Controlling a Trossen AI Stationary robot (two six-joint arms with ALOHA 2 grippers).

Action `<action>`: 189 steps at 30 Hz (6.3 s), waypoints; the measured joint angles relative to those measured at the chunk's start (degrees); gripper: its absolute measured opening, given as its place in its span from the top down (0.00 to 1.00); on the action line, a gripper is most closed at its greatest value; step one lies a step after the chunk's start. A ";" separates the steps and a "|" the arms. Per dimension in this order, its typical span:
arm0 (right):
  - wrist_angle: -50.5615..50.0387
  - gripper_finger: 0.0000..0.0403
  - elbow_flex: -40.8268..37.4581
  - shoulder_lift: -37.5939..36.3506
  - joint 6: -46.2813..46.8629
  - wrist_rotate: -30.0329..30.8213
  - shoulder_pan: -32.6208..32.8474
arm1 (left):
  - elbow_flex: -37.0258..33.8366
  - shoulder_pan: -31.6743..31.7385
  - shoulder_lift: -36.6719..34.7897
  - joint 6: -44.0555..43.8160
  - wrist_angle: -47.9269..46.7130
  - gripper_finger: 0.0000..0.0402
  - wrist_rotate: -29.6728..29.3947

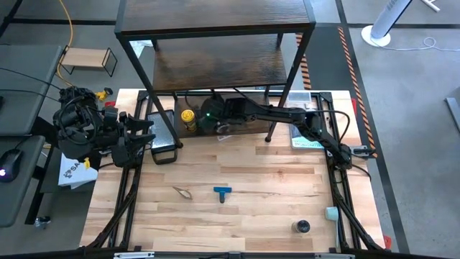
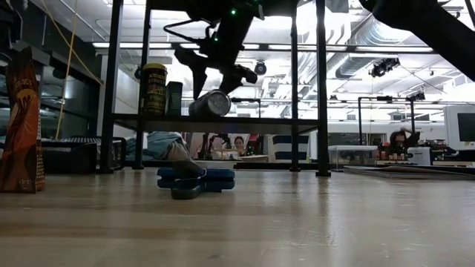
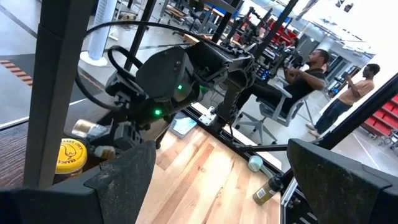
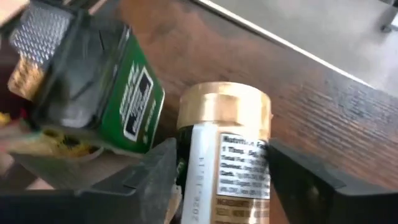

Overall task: Shelf spices
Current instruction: Put the brown seasoning bottle on the shelf

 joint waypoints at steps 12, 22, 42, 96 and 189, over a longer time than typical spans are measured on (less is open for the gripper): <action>-5.85 0.21 0.95 0.13 -2.11 -3.17 -0.16 | 0.00 0.00 0.00 0.56 0.01 0.11 -0.11; -6.27 0.21 -4.38 -0.12 1.52 -4.89 -0.12 | 0.00 0.02 0.00 0.40 0.21 0.11 -0.33; -13.72 0.36 -2.13 -1.91 -6.71 -4.22 7.90 | -1.75 -6.27 7.31 -6.50 2.92 0.11 6.68; 51.27 0.36 -1.89 -12.05 -11.03 -1.80 23.29 | -19.87 20.55 5.28 42.56 77.36 0.13 30.26; 35.11 0.18 -2.00 -15.50 -13.38 -7.05 22.29 | -6.05 30.73 17.80 43.89 43.02 0.36 47.84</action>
